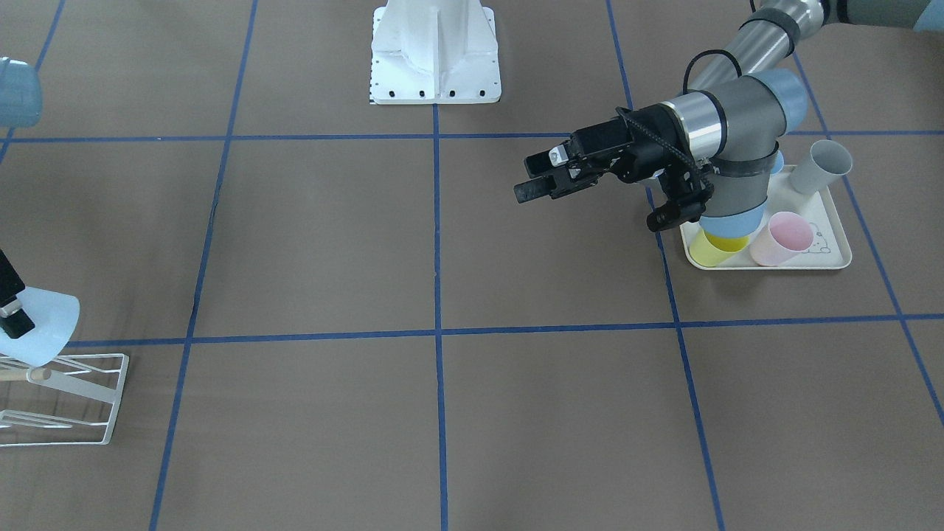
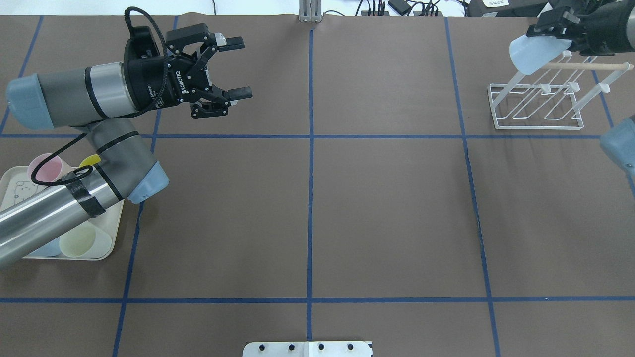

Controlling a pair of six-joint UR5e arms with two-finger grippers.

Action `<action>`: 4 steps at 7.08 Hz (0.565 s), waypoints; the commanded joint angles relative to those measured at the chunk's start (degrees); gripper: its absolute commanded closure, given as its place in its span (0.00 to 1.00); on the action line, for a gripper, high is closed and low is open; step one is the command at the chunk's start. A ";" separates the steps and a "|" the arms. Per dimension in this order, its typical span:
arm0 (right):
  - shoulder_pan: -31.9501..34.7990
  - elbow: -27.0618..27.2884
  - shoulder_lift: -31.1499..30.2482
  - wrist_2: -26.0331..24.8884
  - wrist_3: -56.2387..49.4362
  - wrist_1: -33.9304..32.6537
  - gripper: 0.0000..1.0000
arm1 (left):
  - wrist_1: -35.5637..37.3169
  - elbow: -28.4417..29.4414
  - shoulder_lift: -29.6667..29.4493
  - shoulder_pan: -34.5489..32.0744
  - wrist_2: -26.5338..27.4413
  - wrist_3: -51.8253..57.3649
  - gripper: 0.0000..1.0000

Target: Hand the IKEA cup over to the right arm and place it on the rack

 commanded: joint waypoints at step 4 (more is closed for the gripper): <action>-3.89 3.28 -8.03 -6.64 -13.25 -3.67 1.00 | 0.55 0.09 -0.18 0.14 0.01 0.02 0.01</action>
